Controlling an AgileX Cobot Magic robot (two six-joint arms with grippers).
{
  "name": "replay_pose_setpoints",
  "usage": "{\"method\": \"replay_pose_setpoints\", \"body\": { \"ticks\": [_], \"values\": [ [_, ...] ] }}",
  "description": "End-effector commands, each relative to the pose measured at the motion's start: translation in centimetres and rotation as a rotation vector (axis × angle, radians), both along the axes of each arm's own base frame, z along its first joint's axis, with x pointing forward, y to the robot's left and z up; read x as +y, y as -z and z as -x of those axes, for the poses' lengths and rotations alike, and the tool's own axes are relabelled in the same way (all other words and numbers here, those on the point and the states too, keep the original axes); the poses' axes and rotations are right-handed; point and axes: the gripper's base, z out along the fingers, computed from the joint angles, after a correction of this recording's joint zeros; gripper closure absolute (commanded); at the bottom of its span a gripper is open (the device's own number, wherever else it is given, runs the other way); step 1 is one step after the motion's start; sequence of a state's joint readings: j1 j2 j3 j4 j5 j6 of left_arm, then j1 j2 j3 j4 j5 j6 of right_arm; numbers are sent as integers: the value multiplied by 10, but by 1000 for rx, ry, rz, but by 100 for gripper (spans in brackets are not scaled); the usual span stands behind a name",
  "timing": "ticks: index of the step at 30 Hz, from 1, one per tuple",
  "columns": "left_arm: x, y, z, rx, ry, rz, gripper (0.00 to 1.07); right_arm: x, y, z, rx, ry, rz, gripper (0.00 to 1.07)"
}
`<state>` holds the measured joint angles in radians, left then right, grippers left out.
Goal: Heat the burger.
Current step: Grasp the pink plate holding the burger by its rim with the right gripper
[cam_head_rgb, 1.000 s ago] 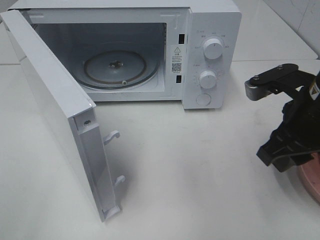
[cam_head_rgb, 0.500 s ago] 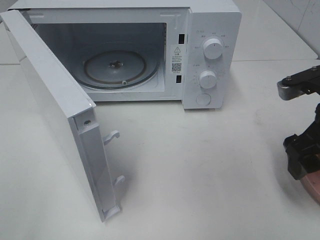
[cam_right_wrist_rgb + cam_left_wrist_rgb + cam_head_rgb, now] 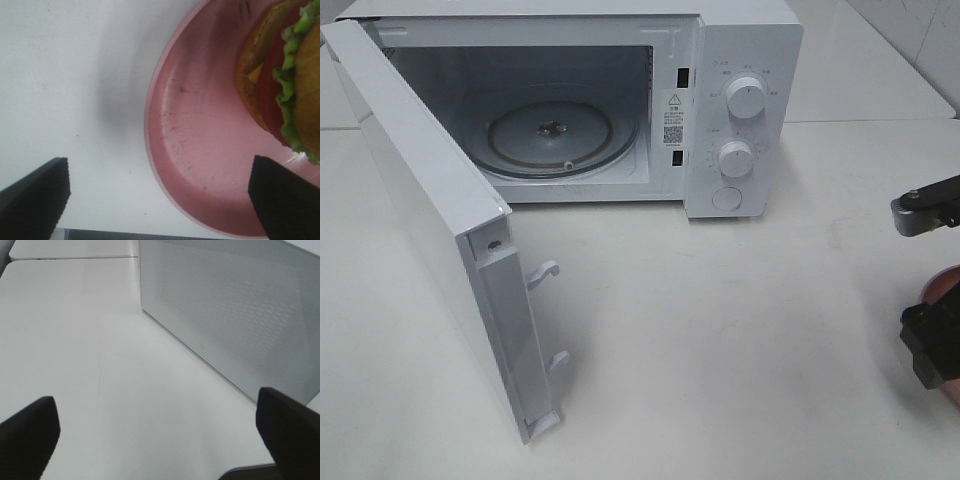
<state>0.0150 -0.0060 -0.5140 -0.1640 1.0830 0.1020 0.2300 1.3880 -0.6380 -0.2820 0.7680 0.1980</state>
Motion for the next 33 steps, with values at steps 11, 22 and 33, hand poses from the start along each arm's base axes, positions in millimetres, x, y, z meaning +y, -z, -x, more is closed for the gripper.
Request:
{"method": "replay_pose_setpoints", "body": {
  "ticks": [11, 22, 33],
  "values": [
    [0, -1, 2, -28, -3, 9, 7, -7, 36, -5, 24, 52, -19, 18],
    [0, -1, 2, -28, -3, 9, 7, -5, 57, -12, 56, 53, -27, 20],
    [0, -1, 2, -28, -3, 9, 7, -3, 72, -13, 101, 65, -39, 30]
  ]
}}
